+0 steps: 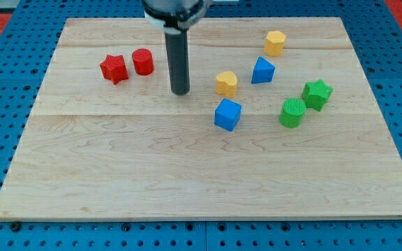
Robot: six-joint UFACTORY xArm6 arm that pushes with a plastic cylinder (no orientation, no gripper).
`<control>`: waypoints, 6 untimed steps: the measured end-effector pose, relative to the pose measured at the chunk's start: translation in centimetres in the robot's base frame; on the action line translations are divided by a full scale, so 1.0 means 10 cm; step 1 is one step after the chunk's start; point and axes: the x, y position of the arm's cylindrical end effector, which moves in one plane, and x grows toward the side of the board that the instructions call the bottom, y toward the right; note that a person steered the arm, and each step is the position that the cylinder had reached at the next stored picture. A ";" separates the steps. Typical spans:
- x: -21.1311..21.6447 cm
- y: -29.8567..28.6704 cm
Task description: Slide the yellow heart to the top of the blue triangle
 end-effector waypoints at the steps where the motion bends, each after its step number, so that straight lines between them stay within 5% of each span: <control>1: 0.28 0.65; 2: 0.03 1.15; 5: -0.87 -0.14; 6: -1.18 0.03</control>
